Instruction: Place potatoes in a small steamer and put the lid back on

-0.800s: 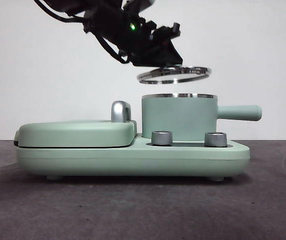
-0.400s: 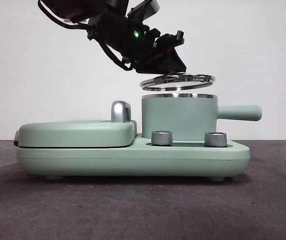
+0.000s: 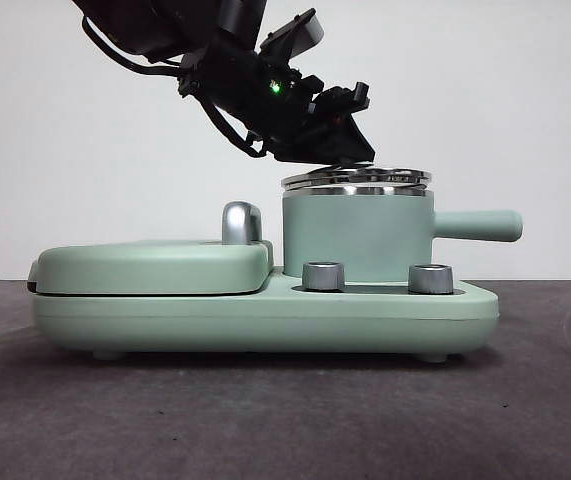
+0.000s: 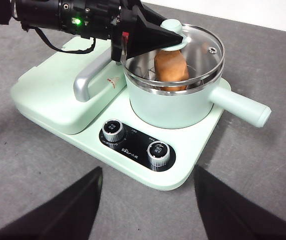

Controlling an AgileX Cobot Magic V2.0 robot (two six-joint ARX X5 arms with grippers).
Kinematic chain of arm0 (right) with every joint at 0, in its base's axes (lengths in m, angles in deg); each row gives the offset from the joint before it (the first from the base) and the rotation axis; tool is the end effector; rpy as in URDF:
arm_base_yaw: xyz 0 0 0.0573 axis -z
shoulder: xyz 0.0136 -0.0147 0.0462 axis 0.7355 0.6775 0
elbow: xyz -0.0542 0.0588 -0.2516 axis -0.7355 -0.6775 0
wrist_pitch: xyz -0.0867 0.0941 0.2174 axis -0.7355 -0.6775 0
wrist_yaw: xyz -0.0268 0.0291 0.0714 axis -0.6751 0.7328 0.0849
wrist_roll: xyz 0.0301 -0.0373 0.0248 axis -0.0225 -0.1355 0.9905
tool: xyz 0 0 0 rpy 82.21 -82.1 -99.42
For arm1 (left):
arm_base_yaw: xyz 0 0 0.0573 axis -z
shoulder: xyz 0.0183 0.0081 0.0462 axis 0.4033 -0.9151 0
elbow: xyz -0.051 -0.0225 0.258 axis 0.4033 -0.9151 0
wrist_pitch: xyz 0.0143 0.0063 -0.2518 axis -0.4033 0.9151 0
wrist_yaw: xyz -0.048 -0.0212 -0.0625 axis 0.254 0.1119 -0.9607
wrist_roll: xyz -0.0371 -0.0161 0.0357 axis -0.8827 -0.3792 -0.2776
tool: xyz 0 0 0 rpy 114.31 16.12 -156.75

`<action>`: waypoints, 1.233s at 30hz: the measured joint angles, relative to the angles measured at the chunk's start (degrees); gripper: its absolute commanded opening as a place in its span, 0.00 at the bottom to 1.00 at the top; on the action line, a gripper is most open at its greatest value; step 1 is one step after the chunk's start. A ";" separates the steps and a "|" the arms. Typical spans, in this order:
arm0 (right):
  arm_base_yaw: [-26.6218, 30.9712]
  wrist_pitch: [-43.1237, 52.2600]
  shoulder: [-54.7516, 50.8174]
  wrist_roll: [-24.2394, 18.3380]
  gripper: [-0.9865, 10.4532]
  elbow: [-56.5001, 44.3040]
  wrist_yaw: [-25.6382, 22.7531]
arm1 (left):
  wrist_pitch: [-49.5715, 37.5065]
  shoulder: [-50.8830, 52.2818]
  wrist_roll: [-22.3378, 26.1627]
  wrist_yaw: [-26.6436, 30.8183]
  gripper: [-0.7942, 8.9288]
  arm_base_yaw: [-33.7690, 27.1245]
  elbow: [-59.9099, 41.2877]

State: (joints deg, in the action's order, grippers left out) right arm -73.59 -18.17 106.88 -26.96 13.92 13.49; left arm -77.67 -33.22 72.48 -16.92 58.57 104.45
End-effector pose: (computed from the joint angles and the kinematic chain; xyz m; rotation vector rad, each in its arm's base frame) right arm 0.0996 0.0532 0.3273 -0.0185 0.4709 0.5605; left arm 0.3652 -0.2637 0.2589 0.1554 0.2129 -0.9037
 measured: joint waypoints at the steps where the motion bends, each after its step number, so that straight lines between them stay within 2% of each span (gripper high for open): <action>1: 0.00 -0.02 0.00 0.00 0.33 0.00 0.00 | 0.00 0.00 0.17 0.00 0.09 0.00 0.00; 21: 0.00 -0.02 0.00 0.00 0.33 0.00 0.00 | -1.18 -1.55 1.22 0.02 0.09 0.26 0.31; 25: 0.00 -0.02 0.00 0.00 0.33 0.00 -0.02 | -1.18 -1.55 1.22 0.02 0.24 0.28 0.31; 27: 0.00 -0.04 0.00 0.00 0.33 0.00 0.00 | -1.14 -1.55 1.18 -0.02 0.28 0.28 0.31; 37: 0.00 -1.57 0.00 0.00 0.33 0.00 0.00 | 0.96 3.04 -0.22 -0.07 0.28 0.37 0.31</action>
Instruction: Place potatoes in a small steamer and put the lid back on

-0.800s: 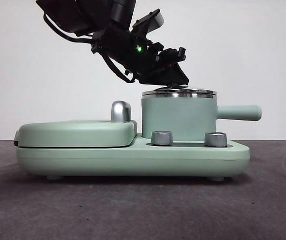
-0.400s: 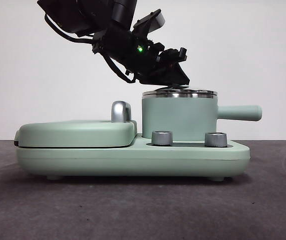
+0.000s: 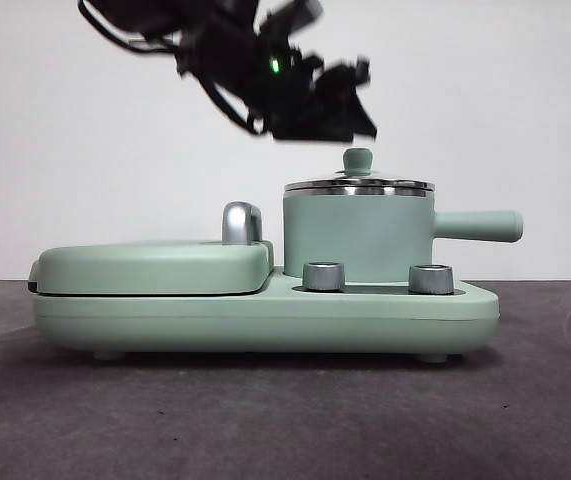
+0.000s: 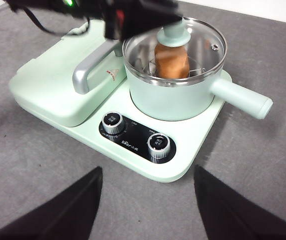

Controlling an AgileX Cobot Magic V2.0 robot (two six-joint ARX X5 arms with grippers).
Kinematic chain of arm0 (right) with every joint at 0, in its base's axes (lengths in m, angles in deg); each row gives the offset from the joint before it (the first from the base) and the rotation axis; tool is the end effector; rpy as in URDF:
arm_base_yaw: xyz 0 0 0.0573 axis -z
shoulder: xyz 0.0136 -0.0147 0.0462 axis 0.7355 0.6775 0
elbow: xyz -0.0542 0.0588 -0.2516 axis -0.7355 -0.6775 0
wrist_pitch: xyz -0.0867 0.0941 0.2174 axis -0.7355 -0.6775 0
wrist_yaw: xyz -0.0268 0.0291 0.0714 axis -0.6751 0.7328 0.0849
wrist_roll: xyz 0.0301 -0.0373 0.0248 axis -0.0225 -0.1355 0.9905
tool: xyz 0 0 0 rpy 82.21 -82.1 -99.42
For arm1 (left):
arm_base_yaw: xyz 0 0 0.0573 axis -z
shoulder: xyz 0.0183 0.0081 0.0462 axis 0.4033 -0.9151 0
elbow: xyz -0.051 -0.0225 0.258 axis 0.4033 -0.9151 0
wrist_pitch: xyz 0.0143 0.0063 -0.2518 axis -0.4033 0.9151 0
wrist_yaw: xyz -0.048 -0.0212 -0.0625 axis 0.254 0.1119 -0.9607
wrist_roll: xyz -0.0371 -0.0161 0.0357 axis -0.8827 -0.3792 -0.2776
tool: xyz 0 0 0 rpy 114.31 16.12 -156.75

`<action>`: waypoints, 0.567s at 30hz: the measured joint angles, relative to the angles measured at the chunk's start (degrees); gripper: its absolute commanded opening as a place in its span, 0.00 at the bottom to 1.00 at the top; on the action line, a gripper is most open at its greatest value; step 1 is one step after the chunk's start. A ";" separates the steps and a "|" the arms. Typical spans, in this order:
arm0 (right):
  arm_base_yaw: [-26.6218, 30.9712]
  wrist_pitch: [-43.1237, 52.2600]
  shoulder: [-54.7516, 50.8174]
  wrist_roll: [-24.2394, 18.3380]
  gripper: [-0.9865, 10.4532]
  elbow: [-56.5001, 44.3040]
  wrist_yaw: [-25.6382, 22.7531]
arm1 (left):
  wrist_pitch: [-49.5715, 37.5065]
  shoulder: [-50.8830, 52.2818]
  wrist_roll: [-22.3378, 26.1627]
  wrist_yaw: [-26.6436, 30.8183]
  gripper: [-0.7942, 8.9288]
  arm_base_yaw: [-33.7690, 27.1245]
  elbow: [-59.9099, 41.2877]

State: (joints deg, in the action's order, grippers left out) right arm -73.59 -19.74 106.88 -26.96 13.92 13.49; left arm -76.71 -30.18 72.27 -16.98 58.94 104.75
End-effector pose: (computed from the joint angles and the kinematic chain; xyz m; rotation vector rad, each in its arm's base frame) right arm 0.0986 0.0527 0.3249 -0.0232 0.4983 0.5584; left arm 0.3563 -0.2610 0.2817 0.1459 0.1717 -0.9097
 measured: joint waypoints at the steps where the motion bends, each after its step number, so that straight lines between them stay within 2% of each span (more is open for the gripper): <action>1: 0.00 0.04 0.00 0.00 0.33 0.00 0.00 | 0.52 0.87 -0.09 0.00 0.28 0.00 0.02; 8: 0.00 0.02 0.00 0.00 0.33 0.00 0.00 | 12.07 6.62 -0.31 -0.42 0.27 -0.44 0.33; 13: 0.00 0.02 0.00 0.00 0.33 0.00 0.00 | 22.47 12.74 -3.15 -5.20 0.27 -2.29 0.33; 17: 0.00 0.02 0.00 0.00 0.33 0.00 0.00 | 30.05 17.33 -3.85 -5.97 0.27 -4.39 0.33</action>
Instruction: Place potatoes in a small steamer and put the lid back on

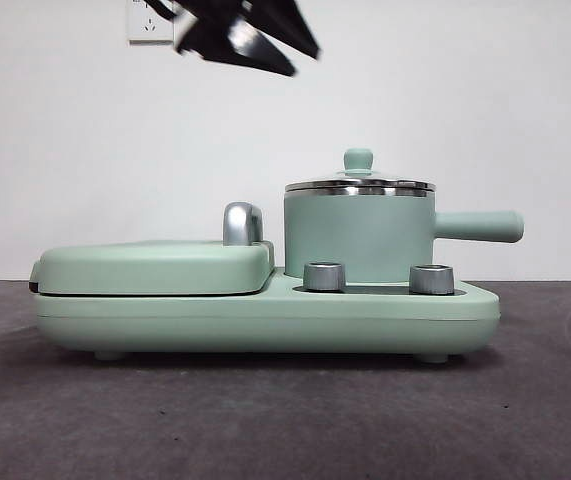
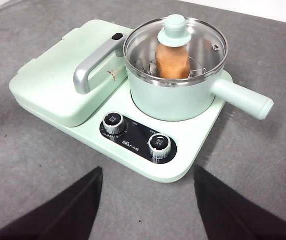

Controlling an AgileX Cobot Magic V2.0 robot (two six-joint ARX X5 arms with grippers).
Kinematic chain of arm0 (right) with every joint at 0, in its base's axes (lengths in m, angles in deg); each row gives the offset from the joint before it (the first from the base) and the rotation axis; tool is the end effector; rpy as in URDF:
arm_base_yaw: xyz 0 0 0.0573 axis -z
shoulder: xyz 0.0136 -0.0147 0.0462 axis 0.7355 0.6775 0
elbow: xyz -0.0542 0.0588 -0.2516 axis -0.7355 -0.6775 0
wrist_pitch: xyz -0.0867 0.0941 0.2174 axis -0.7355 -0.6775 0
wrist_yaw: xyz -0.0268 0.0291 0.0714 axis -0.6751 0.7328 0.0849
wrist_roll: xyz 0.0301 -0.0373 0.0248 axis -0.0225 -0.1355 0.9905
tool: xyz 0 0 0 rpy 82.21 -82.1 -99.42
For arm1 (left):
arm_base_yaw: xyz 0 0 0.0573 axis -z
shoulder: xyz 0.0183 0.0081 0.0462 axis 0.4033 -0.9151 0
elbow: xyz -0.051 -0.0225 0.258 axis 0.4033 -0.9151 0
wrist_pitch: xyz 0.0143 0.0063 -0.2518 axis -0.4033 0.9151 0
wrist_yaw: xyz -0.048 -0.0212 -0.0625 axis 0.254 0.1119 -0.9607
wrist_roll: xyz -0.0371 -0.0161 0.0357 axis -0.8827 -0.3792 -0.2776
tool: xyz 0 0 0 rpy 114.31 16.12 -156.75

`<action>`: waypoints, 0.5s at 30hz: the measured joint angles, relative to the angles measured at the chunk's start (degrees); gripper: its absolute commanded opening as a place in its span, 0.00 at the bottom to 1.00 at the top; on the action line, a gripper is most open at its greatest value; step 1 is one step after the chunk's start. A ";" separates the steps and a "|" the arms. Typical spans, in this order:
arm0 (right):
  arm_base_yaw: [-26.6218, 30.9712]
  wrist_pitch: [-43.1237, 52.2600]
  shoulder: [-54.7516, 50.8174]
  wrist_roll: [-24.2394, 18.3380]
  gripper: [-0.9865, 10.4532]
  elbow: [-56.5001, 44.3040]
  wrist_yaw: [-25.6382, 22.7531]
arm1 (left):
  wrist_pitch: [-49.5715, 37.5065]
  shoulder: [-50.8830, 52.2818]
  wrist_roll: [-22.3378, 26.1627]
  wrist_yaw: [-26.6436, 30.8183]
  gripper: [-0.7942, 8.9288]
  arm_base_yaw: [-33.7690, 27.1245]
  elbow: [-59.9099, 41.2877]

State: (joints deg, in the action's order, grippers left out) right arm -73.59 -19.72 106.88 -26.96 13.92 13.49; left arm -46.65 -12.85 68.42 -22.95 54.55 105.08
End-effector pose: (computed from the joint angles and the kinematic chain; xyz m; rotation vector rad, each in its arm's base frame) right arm 0.0986 0.0527 0.3249 -0.0231 0.4979 0.5585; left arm 0.3034 -0.1935 0.3529 0.0786 0.4281 -0.9246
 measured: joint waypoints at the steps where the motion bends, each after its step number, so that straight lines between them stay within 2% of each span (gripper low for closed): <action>1: 0.00 0.02 0.00 0.00 0.33 0.00 0.00 | 1.79 0.83 0.02 0.00 0.27 -0.52 0.00; 7: 0.00 0.00 0.00 0.00 0.33 0.00 0.00 | 11.87 6.19 1.03 0.00 0.27 -4.83 -0.33; 15: 0.00 0.00 0.00 0.00 0.33 0.00 0.00 | 13.97 18.01 2.03 -0.02 0.27 -10.36 -8.02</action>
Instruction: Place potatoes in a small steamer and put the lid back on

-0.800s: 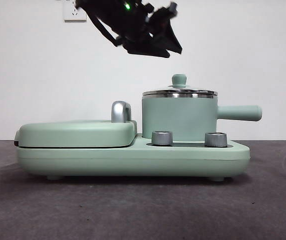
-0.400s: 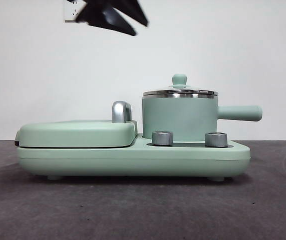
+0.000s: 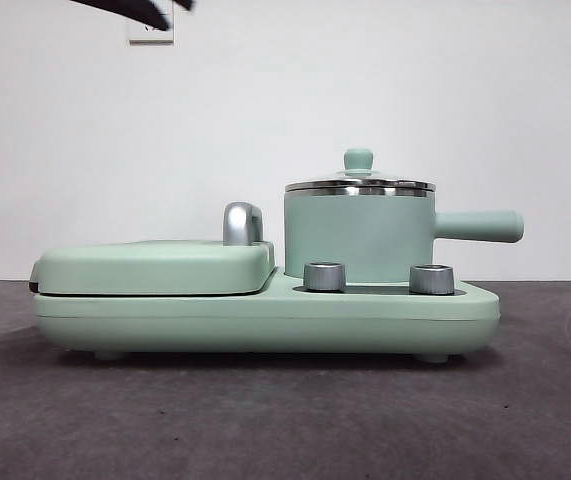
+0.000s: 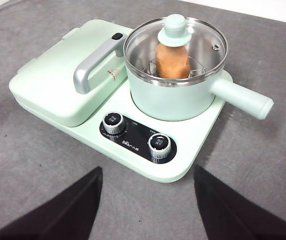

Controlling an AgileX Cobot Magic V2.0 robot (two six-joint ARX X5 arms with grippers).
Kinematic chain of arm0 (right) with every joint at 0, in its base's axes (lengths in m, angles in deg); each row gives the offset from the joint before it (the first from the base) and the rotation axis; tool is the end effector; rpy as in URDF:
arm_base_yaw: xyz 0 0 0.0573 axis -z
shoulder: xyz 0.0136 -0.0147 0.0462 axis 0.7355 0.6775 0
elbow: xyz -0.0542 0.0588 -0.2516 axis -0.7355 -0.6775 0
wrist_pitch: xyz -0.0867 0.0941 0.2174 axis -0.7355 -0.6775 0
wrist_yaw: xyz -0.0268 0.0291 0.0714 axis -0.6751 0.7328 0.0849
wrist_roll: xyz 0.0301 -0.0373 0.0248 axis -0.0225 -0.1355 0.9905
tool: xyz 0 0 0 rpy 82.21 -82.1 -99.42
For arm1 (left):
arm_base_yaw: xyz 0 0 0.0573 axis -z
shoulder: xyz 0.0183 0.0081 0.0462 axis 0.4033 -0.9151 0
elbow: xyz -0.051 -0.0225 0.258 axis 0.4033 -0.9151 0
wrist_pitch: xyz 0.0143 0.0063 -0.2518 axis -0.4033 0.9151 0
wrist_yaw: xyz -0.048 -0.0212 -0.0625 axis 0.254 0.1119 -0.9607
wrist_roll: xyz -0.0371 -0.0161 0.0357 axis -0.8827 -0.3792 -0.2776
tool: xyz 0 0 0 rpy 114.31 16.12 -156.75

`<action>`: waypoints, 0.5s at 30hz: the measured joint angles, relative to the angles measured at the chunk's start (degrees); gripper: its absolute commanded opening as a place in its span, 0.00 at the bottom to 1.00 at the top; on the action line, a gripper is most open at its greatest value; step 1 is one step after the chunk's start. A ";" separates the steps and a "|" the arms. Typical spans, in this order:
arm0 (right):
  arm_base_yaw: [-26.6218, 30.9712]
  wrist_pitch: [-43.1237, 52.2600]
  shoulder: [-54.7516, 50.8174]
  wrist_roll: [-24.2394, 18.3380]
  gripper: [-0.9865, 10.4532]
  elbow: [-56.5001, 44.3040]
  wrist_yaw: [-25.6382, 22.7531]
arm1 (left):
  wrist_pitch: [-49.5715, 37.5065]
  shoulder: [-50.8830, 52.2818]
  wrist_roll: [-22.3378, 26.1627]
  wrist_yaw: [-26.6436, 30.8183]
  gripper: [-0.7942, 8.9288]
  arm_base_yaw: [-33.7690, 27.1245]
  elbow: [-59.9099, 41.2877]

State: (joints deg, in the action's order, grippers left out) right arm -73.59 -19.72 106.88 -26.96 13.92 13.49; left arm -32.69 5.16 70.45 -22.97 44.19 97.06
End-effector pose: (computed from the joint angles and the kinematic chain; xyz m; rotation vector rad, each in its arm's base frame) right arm 0.0986 0.0527 0.3249 -0.0231 0.4979 0.5585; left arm 0.2461 -0.1034 0.3782 0.0706 0.4857 -0.7535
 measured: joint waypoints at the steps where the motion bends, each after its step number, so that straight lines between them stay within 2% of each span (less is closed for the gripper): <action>1: 0.00 0.00 0.00 0.00 0.33 0.00 0.00 | 0.09 1.29 -0.02 0.00 0.27 -0.59 -1.42; 6: 0.00 -0.07 0.00 0.00 0.33 0.00 0.00 | 0.07 10.21 -0.83 0.04 0.27 -3.72 -11.15; 15: 0.00 -0.33 0.00 0.00 0.33 0.00 0.00 | -0.09 27.78 -6.12 0.24 0.27 -8.79 -26.25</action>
State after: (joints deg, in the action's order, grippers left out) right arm -73.59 -20.05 106.88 -26.96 13.92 13.49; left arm -32.78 32.95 64.33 -22.73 35.40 70.81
